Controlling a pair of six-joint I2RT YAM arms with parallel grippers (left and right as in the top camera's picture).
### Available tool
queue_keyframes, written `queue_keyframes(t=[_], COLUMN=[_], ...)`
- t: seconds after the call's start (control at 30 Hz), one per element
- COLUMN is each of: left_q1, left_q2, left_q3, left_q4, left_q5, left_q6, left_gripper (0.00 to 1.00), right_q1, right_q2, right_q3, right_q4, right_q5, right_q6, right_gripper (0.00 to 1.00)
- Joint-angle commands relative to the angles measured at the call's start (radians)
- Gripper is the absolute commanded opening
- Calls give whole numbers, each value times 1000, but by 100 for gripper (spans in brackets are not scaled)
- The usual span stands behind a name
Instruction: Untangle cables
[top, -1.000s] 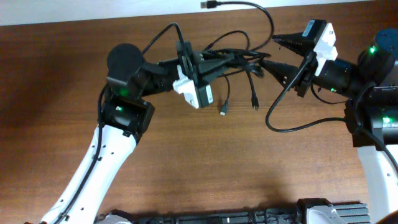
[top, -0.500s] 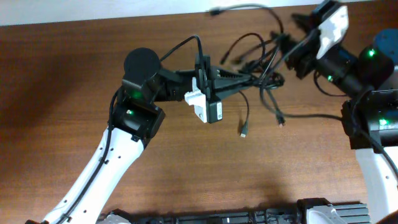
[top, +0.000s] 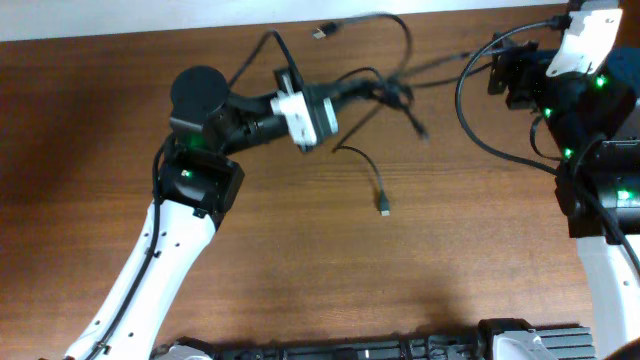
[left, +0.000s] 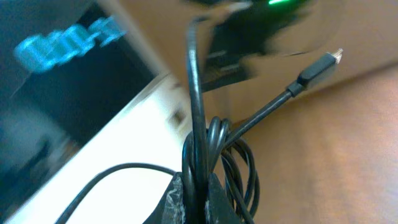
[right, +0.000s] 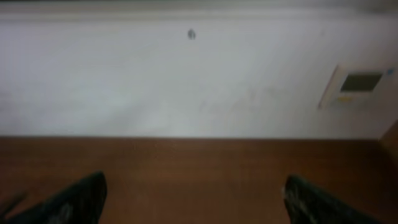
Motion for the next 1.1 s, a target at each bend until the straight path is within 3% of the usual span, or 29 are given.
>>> queue_keyframes(t=[0.0,0.07,0.17,0.3,0.47,0.53,0.67,0.8,0.83,0.93,1.03,1.07], left_q1=[8,8,8,5,5,-9,-68,-114,-133,-150,-152,-156], left_q2=[-5,-5,-5,-5,-5,-4,-4,-4,-4,-4,-4,-4], left_q3=[5,5,5,5,5,5,5,5,5,5,5,5], left_q4=[11,21,25,29,145,180,187,205,212,216,211,211], left_q5=[-359,-376,-377,-354,-87,-72,-68,-65,-65,-64,-65,-65], left_q6=[-254,-278,-278,-278,-319,-391,-393,-393,-393,-393,-393,-393], left_gripper=[0,0,0,0,0,0,0,0,0,0,0,0], right_q1=[-8,-8,-8,-8,-8,-8,-8,-8,-8,-8,-8,-8], right_q2=[-2,-2,-2,-2,-2,-2,-2,-2,-2,-2,-2,-2], right_q3=[8,8,8,8,8,8,8,8,8,8,8,8], right_q4=[-39,-53,-75,-74,-63,-62,-40,-36,-32,-21,-13,-14], right_q5=[20,-56,-283,-428,-792,-874,-946,-974,-973,-974,-980,-980], right_q6=[8,5,-84,-134,-374,-440,-453,-453,-453,-453,-453,-452], right_gripper=[95,99,99,99,100,99,99,85,73,51,6,4])
